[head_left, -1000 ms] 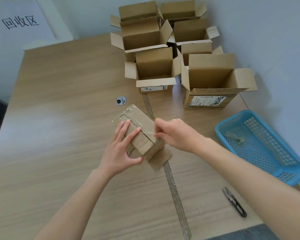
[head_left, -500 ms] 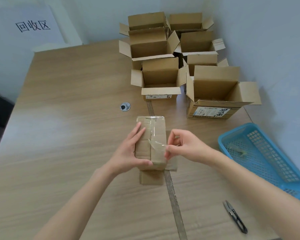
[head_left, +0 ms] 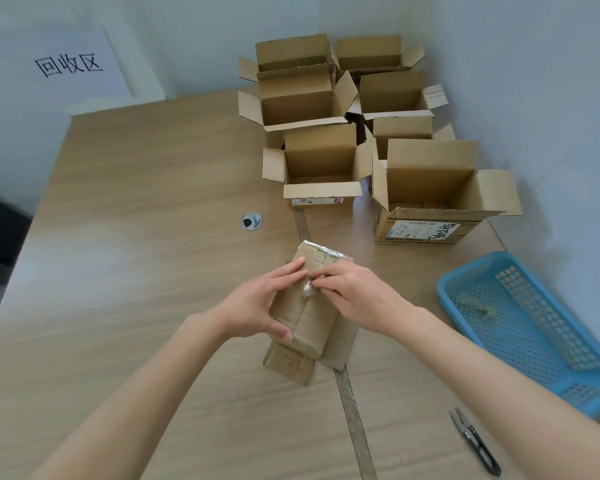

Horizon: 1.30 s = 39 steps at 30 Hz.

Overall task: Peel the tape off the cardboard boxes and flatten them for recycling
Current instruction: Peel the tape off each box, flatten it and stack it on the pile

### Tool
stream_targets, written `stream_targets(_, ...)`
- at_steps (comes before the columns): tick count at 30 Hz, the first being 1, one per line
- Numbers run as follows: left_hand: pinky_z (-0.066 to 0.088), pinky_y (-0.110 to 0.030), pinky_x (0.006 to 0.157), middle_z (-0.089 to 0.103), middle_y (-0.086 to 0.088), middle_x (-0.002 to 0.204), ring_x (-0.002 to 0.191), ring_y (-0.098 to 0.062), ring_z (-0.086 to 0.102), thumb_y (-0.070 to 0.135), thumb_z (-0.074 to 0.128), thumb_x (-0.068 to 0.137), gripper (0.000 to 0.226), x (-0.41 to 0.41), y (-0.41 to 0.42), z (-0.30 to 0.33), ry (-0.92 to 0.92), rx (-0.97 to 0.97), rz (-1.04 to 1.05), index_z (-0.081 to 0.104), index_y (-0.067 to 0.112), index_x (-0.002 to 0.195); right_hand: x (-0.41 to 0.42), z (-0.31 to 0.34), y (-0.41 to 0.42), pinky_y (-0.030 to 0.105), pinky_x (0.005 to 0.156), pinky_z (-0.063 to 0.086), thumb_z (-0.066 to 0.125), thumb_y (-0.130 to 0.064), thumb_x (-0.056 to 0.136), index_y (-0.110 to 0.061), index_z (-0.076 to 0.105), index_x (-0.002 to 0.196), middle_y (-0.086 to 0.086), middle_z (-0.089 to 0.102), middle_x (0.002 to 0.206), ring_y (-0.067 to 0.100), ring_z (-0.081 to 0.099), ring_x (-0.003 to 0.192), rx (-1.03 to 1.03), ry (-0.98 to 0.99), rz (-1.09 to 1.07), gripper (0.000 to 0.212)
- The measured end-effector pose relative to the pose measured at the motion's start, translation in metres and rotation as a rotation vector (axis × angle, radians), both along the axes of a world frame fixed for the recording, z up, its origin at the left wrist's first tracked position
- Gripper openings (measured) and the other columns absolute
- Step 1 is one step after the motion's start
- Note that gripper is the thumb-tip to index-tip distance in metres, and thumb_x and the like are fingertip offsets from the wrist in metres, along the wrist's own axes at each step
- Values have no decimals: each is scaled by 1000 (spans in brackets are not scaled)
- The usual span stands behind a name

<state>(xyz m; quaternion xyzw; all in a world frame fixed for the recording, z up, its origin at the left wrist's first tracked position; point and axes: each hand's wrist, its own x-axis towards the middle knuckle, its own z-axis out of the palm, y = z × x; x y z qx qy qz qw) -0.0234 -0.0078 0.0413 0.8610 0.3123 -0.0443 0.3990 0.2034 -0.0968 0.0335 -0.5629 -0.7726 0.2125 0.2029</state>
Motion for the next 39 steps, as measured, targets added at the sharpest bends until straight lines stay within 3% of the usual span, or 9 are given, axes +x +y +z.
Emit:
stream_targets(5, 22, -25, 123, 7, 30, 164, 150, 6, 14, 23, 96, 65, 117, 0, -4, -3, -10, -46, 28, 28, 31, 159, -2, 4, 8, 27, 92, 47, 79, -42, 84, -17, 74, 108, -6, 66, 114, 11, 56, 104, -113, -7, -64, 35)
stream_targets(9, 23, -30, 124, 7, 41, 159, 145, 17, 13, 46, 95, 61, 118, 10, -24, -11, -98, -168, 237, 30, 30, 159, -18, 0, 13, 26, 73, 45, 81, -28, 83, -14, 72, 84, -5, 65, 90, 13, 58, 82, 5, 56, -303, 17)
stream_targets(13, 45, -36, 107, 3, 48, 155, 144, 10, 26, 64, 83, 64, 109, 19, -51, -25, -117, 112, 350, 30, 41, 157, -7, 4, 13, 24, 69, 47, 76, -24, 89, -18, 72, 82, -10, 69, 79, 6, 60, 72, -17, 135, -347, 10)
stream_targets(17, 37, -39, 116, 3, 42, 159, 148, 9, 19, 57, 86, 70, 107, 10, -40, -28, -160, 61, 248, 29, 39, 158, 37, 17, 22, 31, 82, 54, 69, -16, 95, -9, 80, 92, 3, 77, 92, 17, 70, 83, 53, 7, -527, 13)
stream_targets(21, 22, -30, 120, 14, 17, 164, 149, -6, 20, 57, 88, 67, 103, 6, -18, -18, -43, 175, 110, 38, 36, 155, 33, 21, 16, 40, 73, 57, 61, -12, 99, -6, 74, 78, 3, 72, 83, 21, 66, 75, 175, -50, -458, 25)
stream_targets(24, 23, -31, 120, 24, 6, 154, 144, -12, 26, 50, 87, 70, 95, 11, -14, -9, 18, 222, 73, 44, 32, 153, 21, 12, 8, 36, 96, 53, 57, -21, 101, -10, 76, 104, 1, 70, 119, 19, 67, 102, 60, -14, -307, 22)
stream_targets(29, 25, -43, 121, 29, -8, 157, 146, -25, 26, 89, 60, 59, 114, 44, -49, -11, 158, 407, 233, 44, 17, 146, 8, -1, 10, 29, 83, 50, 77, -49, 84, -16, 67, 111, -6, 64, 110, 14, 59, 96, -55, -11, -371, 44)
stream_targets(33, 28, -38, 119, 28, -7, 160, 149, -25, 26, 64, 73, 69, 98, 41, -66, -28, 51, 479, 305, 41, 17, 149, 7, 3, 16, 40, 74, 54, 69, -22, 94, -16, 67, 90, -5, 68, 88, 19, 63, 81, -15, 32, -449, 7)
stream_targets(39, 34, -40, 117, 35, 4, 159, 146, -17, 33, 45, 76, 68, 92, 9, -33, -27, -104, 420, 84, 43, 25, 152, 23, -3, 4, 41, 73, 63, 66, -13, 95, -23, 66, 82, -4, 73, 76, 14, 74, 71, -260, 448, -835, 17)
